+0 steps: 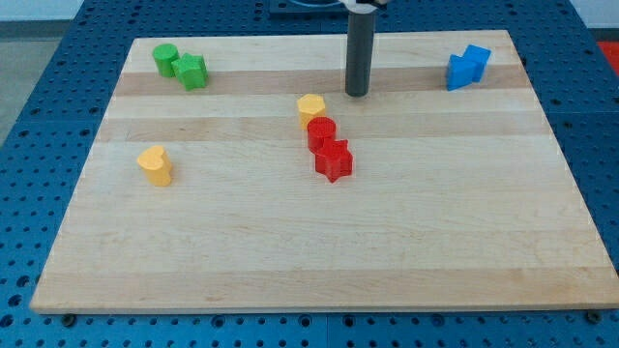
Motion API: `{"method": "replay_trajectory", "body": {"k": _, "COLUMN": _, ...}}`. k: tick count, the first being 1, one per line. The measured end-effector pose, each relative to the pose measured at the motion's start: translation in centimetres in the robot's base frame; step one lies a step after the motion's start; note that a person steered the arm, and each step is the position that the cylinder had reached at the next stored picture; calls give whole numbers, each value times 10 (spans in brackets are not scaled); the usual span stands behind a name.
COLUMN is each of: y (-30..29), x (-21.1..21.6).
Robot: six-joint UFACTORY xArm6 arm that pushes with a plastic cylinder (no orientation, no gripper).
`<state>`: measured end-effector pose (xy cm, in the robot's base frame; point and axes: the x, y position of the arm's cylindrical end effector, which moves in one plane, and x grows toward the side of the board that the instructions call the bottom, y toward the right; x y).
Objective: Push the yellow hexagon towards the top left of the red circle
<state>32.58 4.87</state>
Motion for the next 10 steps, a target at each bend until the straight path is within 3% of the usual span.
{"method": "replay_trajectory", "body": {"k": 6, "y": -66, "x": 19}}
{"method": "replay_trajectory", "body": {"k": 10, "y": -74, "x": 19}}
